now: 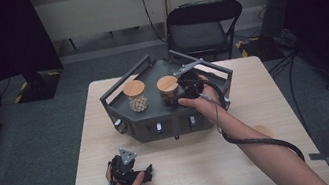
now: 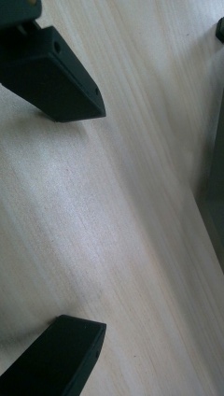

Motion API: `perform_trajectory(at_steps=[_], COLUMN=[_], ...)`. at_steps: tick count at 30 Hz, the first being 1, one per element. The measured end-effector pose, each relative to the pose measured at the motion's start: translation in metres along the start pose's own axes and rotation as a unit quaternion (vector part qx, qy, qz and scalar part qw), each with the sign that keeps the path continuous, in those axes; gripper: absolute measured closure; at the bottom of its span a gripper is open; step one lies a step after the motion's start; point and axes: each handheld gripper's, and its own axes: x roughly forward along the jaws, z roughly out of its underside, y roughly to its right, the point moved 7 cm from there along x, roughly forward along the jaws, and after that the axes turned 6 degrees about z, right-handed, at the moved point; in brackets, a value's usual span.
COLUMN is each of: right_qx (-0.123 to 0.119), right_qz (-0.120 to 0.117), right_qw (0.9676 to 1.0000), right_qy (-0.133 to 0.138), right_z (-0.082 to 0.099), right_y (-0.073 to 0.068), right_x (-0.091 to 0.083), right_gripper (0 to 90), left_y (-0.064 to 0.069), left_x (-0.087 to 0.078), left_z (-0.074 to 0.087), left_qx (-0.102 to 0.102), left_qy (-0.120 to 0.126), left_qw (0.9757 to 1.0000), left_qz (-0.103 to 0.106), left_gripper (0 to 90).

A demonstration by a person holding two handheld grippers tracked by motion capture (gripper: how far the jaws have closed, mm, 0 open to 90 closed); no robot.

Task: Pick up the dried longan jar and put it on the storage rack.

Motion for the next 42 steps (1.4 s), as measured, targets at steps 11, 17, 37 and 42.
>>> perform_trajectory(at_steps=[11,17,37,42], right_qx=[0.007,0.017,0.017,0.021], right_qz=[0.001,-0.010,-0.029,-0.031], right_qw=[0.9999,0.9996,0.9990,0.9988], right_qy=[0.014,0.020,0.030,0.032], right_z=[0.008,0.013,0.032,0.038], right_y=[0.002,0.004,0.003,0.004], right_x=[-0.018,-0.030,-0.066,-0.074], right_gripper=[1.8,1.9,2.2,2.2], left_y=[0.000,0.000,0.000,0.000], left_x=[0.000,0.000,0.000,0.000], left_z=[0.000,0.000,0.000,0.000], left_qx=[0.000,0.000,0.000,0.000], left_qy=[0.000,0.000,0.000,0.000], left_qw=[1.0000,1.0000,1.0000,1.0000], left_qz=[0.000,0.000,0.000,0.000], left_gripper=[0.0,0.0,0.0,0.0])
